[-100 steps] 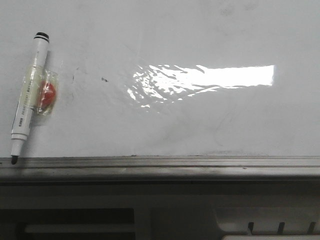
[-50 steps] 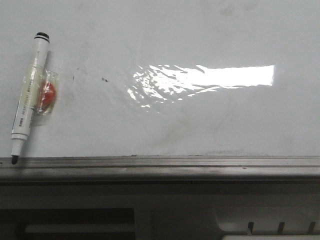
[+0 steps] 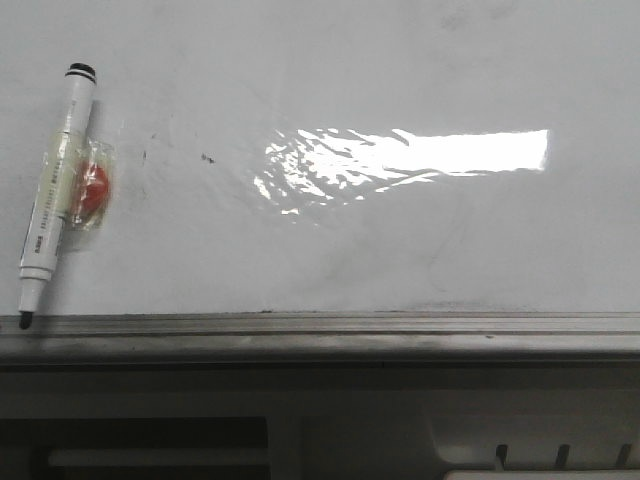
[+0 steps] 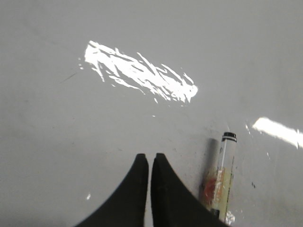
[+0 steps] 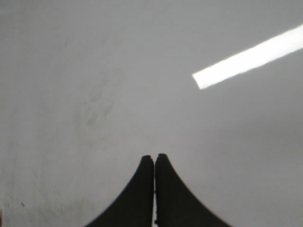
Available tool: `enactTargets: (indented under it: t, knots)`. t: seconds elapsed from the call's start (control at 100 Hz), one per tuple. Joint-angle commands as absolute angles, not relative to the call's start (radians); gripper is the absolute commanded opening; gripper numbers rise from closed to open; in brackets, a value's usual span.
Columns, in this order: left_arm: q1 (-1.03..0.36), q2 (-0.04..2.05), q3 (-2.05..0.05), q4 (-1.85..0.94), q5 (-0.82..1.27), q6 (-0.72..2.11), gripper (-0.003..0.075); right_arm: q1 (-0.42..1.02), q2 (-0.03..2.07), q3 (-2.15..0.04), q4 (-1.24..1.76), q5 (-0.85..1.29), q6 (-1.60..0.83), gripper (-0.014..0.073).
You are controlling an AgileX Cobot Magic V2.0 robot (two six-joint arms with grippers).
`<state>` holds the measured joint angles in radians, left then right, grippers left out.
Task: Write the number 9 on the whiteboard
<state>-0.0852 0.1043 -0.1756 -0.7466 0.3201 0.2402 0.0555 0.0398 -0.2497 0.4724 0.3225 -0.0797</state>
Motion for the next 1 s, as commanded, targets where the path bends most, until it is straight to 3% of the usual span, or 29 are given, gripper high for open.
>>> enactTargets:
  t: [0.0, 0.14, 0.2, 0.31, 0.4, 0.71, 0.99]
  knots:
    - [-0.092, 0.220, -0.286, -0.724, 0.368, 0.319, 0.0039, 0.048, 0.116, -0.360, 0.391, 0.386, -0.105, -0.0067]
    - [-0.101, 0.403, -0.394, -0.726, 0.494, 0.376, 0.0291, 0.048, 0.199, -0.439, 0.386, 0.443, -0.105, 0.0029]
    - [-0.125, 0.441, -0.418, -0.726, 0.490, 0.378, 0.0335, 0.048, 0.225, -0.453, 0.386, 0.443, -0.105, 0.0121]
    - [-0.165, 0.532, -0.444, -0.738, 0.506, 0.389, 0.0332, 0.048, 0.265, -0.466, 0.386, 0.463, -0.105, 0.0282]
    - [-0.233, 0.588, -0.452, -0.743, 0.511, 0.469, 0.0332, 0.048, 0.300, -0.468, 0.386, 0.506, -0.105, 0.0340]
    - [-0.533, 0.771, -0.454, -0.766, 0.281, 0.475, 0.0333, 0.048, 0.322, -0.468, 0.386, 0.432, -0.105, 0.0341]
    - [-0.613, 0.985, -0.454, -0.855, 0.065, 0.475, 0.0333, 0.048, 0.322, -0.468, 0.386, 0.438, -0.105, 0.0341]
